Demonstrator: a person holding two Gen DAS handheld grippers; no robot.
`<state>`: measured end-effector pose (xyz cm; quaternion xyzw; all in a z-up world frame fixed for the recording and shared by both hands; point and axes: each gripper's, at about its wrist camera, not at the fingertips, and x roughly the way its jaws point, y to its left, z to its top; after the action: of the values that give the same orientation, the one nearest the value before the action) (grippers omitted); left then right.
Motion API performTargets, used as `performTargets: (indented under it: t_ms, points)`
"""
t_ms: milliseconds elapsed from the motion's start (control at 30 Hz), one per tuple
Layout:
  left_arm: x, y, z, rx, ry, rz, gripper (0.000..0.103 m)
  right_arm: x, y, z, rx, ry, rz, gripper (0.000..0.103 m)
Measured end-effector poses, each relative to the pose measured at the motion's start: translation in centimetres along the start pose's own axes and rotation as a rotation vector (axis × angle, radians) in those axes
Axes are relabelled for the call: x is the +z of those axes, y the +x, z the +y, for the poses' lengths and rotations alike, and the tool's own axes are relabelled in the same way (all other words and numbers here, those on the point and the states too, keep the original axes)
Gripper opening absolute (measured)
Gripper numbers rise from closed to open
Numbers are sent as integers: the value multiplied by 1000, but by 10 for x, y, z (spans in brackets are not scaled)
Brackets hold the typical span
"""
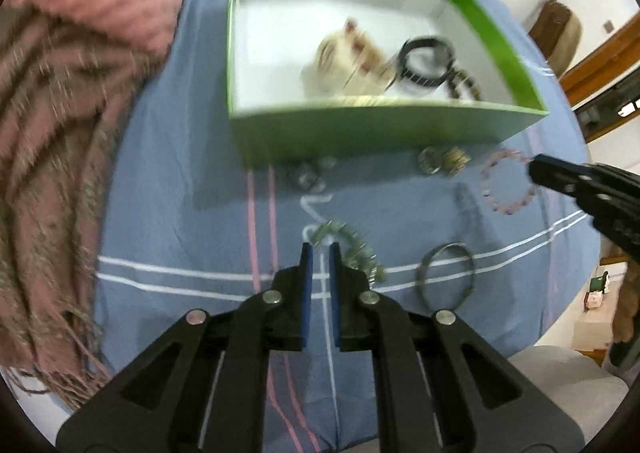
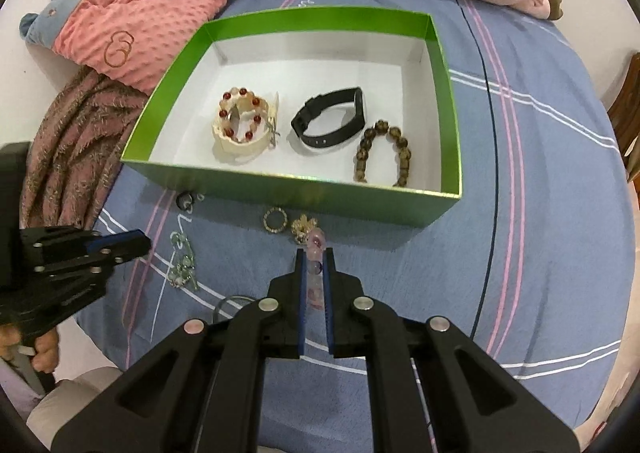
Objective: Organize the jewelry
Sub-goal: 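Lift both held bracelets and carry them toward the green box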
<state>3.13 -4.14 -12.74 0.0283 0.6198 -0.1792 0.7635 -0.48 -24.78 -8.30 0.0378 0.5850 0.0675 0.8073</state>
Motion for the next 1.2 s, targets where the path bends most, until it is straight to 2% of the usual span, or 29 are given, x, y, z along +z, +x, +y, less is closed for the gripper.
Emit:
performTargets:
  t_ms: [67, 200, 233, 433, 667, 833, 1200]
  points:
    - [-1, 7, 1, -6, -6, 14, 10, -1, 2, 0, 2, 0, 6, 7]
    - [3, 11, -5, 7, 22, 6, 26, -2, 5, -1, 4, 1, 13, 7]
    - [5, 13, -7, 15, 34, 8, 28, -2, 6, -1, 5, 1, 15, 7]
    - [12, 26, -14, 53, 76, 24, 27, -2, 8, 0, 11, 4, 21, 7]
    - [15, 28, -14, 58, 88, 25, 27, -2, 10, -3, 11, 18, 25, 7]
    - [12, 28, -11, 100, 112, 6, 8, -3, 13, -3, 12, 21, 34, 7]
    - [7, 36, -36, 127, 172, -16, 7, -5, 17, -2, 19, 29, 47, 7]
